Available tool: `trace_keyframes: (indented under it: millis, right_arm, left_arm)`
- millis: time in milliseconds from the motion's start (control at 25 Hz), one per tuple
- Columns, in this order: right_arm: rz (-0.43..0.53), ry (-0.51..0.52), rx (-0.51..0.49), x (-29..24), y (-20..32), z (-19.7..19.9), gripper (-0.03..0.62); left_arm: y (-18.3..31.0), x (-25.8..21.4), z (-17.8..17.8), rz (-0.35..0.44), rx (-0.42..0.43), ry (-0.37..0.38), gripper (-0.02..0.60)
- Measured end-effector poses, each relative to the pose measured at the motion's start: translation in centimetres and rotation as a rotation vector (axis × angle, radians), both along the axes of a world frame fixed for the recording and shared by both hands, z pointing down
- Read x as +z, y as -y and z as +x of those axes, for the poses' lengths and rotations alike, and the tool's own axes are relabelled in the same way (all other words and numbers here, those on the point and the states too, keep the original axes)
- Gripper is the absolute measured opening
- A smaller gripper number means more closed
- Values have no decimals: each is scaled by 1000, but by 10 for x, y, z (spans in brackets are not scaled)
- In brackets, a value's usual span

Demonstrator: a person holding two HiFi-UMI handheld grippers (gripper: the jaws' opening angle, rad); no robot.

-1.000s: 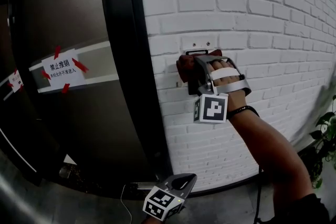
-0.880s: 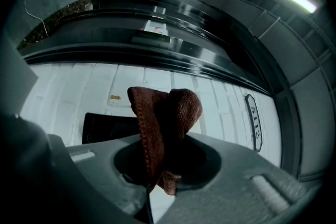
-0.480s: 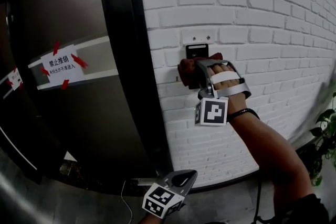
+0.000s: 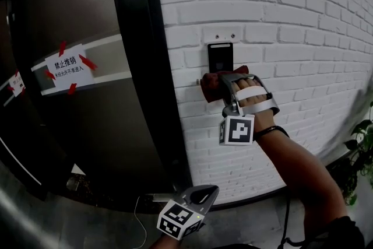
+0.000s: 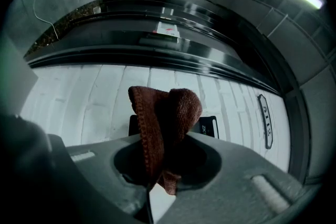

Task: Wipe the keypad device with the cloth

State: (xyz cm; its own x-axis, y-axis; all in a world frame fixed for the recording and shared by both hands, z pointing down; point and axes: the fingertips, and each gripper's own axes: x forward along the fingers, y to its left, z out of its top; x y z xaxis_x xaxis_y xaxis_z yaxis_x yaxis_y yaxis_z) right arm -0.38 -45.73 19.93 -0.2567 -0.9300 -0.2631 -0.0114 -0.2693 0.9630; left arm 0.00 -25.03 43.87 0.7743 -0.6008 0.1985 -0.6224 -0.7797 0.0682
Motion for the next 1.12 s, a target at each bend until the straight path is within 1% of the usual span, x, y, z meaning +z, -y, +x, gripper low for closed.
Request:
trace_keyframes:
  millis: [80, 200, 360, 600, 680, 800, 920, 1120]
  right_arm:
    - [-8, -4, 0, 6, 0, 0, 49]
    - [-19, -9, -2, 15, 0, 0, 49]
    - [-34, -20, 0, 29, 0, 1, 49]
    - [-62, 9, -34, 40, -4, -6, 49]
    - [-69, 3, -26, 44, -3, -4, 49]
    - [-108, 0, -16, 54, -1, -2, 49]
    - [-99, 11, -28, 53, -3, -3, 49]
    - [-102, 8, -18, 57, -2, -2, 49]
  left_arm:
    - [2, -1, -2, 11, -7, 0, 17]
    - [2, -1, -3, -4, -10, -12, 17]
    - [7, -3, -12, 15, -39, -13, 17]
    - [8, -3, -17, 13, -52, -17, 15]
    - [7, -3, -16, 13, -51, -19, 17]
    - [6, -2, -17, 12, -52, -19, 17]
    - [5, -2, -17, 11, -54, -20, 17]
    - [3, 0, -20, 8, -61, -20, 17]
